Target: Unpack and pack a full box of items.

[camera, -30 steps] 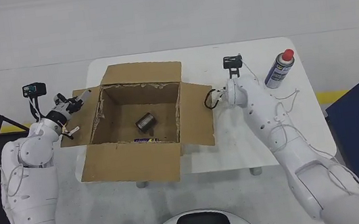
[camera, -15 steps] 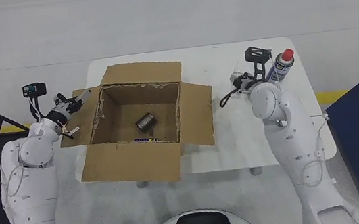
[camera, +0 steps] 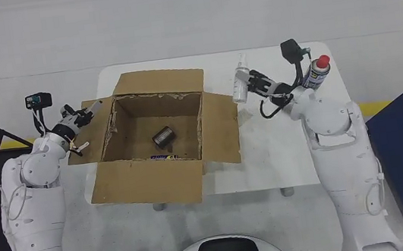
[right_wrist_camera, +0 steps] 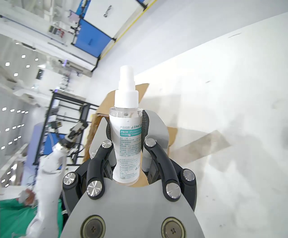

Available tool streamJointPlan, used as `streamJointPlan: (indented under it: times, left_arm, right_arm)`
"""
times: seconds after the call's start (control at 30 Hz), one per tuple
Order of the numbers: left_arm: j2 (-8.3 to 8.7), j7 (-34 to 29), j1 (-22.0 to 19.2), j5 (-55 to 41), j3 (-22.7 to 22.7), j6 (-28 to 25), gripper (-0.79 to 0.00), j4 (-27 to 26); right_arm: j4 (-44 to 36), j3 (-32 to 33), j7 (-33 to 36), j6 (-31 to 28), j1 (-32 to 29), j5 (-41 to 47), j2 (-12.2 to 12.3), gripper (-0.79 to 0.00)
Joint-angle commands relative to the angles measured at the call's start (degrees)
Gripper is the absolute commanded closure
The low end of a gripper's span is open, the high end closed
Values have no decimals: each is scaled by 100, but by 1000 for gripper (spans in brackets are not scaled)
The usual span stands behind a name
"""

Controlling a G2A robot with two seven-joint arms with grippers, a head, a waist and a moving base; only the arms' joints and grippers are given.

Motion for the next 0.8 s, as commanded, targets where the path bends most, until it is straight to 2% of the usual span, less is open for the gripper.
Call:
streamJointPlan:
  times: [0.0, 0.07, 0.47, 0.53, 0.77]
  left_arm:
    - [0, 0, 0, 0, 0, 0, -785, 0]
    - [0, 0, 0, 0, 0, 0, -785, 0]
    - [0, 0, 0, 0, 0, 0, -785, 0]
    - [0, 0, 0, 0, 0, 0, -785, 0]
    - [0, 0, 0, 0, 0, 0, -785, 0]
  right_arm:
    - [70, -141, 34, -7, 91, 212, -11, 0]
    - [165, -248, 153, -35, 170, 511, -20, 0]
    - [189, -379, -2, -37, 140, 540, -33, 0]
    - [373, -758, -183, 172, 323, 252, -65, 0]
    - [1323, -2599, 320, 470, 1410, -300, -292, 0]
